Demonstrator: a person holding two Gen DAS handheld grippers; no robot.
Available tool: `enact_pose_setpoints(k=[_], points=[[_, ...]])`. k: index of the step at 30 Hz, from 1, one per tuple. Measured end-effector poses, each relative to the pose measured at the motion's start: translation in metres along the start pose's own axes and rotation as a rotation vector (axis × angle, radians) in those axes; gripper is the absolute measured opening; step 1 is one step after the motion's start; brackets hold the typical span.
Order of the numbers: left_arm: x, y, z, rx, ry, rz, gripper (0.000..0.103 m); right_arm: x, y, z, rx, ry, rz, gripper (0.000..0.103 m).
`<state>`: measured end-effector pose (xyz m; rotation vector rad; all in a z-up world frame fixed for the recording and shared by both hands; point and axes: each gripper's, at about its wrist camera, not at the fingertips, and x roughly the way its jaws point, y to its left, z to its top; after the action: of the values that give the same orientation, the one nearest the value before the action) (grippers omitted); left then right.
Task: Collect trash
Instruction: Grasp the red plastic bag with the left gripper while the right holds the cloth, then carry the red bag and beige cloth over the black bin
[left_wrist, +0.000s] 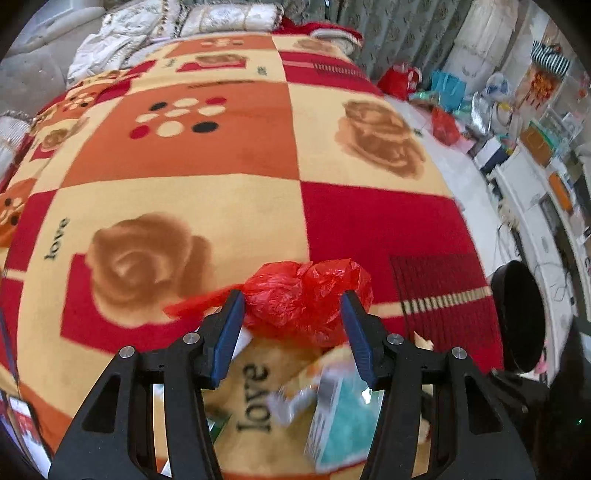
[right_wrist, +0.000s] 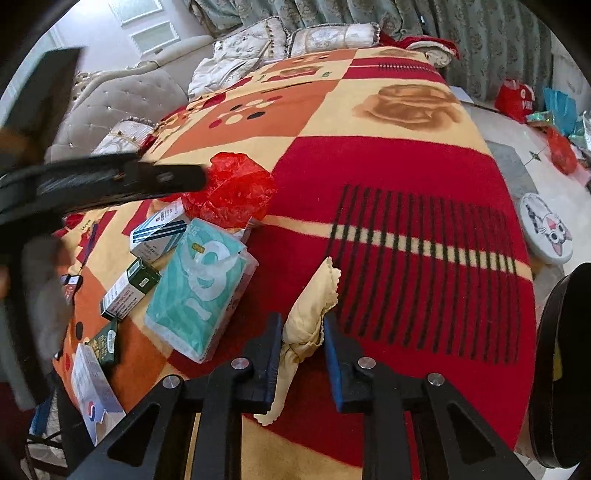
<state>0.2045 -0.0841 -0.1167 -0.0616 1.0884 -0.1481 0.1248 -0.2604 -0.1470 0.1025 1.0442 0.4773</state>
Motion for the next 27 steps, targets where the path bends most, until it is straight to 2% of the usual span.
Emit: enact_pose_setpoints(k=[3, 7, 8, 9, 10, 12, 20, 27], points=[[0.012, -0.012, 0.008, 0.047, -0.002, 0.076, 0.053, 0.001, 0.0, -0.002, 0.001, -0.004, 0.009, 0.022], [0.019, -0.014, 0.014, 0.059, -0.001, 0.075, 0.051, 0.002, 0.001, -0.001, -0.007, -0.01, 0.012, 0.022], [0.021, -0.013, 0.015, 0.056, 0.0, 0.064, 0.041, 0.002, 0.002, -0.001, -0.011, -0.01, 0.01, 0.021], [0.02, -0.012, 0.016, 0.057, -0.001, 0.066, 0.025, 0.002, 0.003, -0.001, -0.016, -0.009, 0.008, 0.021], [0.018, -0.011, 0.016, 0.053, -0.005, 0.071, 0.023, 0.001, 0.003, -0.001, -0.02, -0.009, 0.008, 0.021], [0.01, -0.002, 0.017, 0.008, -0.001, 0.01, 0.017, -0.003, 0.003, -0.001, -0.021, -0.017, 0.012, 0.02], [-0.048, 0.014, 0.003, -0.043, -0.072, -0.075, 0.015, -0.032, -0.005, 0.002, 0.002, -0.07, 0.031, 0.02], [-0.101, 0.001, -0.014, 0.001, -0.149, -0.092, 0.015, -0.054, 0.001, 0.001, -0.02, -0.104, 0.021, 0.02]])
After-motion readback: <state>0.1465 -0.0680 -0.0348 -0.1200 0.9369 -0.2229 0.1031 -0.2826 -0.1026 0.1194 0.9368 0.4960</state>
